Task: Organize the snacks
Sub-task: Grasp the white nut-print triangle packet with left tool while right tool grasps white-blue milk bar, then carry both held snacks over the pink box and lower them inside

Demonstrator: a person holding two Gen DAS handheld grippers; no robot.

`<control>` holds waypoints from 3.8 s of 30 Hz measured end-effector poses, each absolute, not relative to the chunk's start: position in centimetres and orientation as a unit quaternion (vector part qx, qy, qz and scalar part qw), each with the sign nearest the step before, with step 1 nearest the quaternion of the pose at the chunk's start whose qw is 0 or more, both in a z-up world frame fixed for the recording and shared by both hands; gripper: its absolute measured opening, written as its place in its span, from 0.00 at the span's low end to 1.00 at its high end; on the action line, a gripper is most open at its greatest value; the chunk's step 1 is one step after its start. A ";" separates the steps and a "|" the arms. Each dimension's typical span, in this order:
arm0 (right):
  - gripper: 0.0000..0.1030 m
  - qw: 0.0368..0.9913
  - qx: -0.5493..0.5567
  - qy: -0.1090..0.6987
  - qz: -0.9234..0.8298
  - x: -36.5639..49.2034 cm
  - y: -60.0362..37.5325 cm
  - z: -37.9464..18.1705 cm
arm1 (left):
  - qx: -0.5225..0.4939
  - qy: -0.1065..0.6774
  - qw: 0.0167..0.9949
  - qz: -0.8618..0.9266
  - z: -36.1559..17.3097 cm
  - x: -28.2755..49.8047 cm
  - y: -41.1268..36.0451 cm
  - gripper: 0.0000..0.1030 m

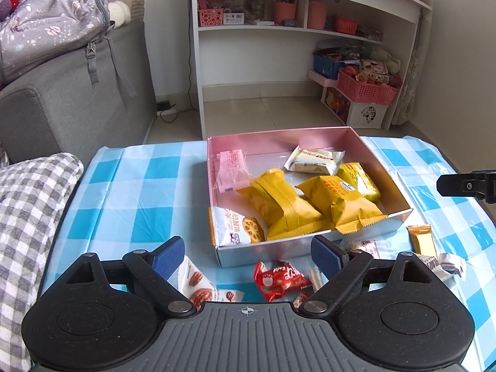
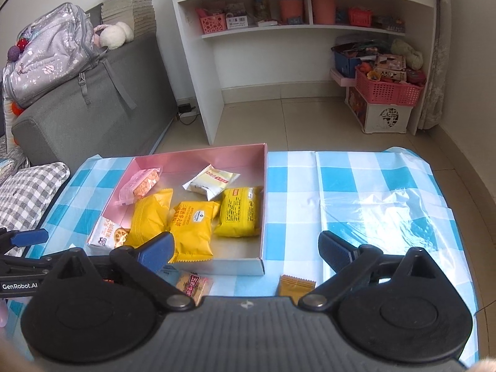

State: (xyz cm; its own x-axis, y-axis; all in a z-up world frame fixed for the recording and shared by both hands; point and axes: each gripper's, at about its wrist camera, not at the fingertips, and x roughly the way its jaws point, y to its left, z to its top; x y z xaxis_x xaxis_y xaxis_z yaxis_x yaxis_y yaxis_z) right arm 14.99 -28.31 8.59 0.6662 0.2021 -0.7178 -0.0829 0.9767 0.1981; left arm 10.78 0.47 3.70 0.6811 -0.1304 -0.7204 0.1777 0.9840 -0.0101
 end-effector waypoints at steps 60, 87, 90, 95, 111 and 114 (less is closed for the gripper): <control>0.17 0.791 0.165 0.557 0.190 14.7 -21.3 1.4 | -0.122 0.432 0.892 -0.046 -4.3 11.1 6.3 0.60; 0.17 0.797 0.161 0.549 0.192 14.3 -21.8 1.6 | -0.167 0.453 0.876 0.010 -3.0 11.7 6.8 0.41; 0.17 0.794 0.179 0.549 0.192 14.2 -22.6 2.0 | -0.172 0.455 0.873 0.003 -2.2 11.4 7.0 0.41; 0.16 0.792 0.191 0.545 0.198 13.9 -23.5 2.9 | -0.171 0.458 0.873 -0.004 -0.6 10.7 7.1 0.41; 0.15 0.792 0.268 0.505 0.214 13.4 -25.5 6.3 | -0.195 0.433 0.879 -0.034 2.8 10.6 6.7 0.42; 0.15 0.799 0.284 0.488 0.209 14.0 -26.1 6.8 | -0.199 0.421 0.884 -0.037 3.3 11.2 6.0 0.42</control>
State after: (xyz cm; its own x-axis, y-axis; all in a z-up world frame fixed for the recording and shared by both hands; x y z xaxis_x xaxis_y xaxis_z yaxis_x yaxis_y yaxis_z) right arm 13.97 -26.09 6.80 0.4374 0.6098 -0.6609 -0.0568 0.7522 0.6565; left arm 11.24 6.01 3.34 0.6433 -0.2324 -0.7295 -0.1026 0.9181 -0.3829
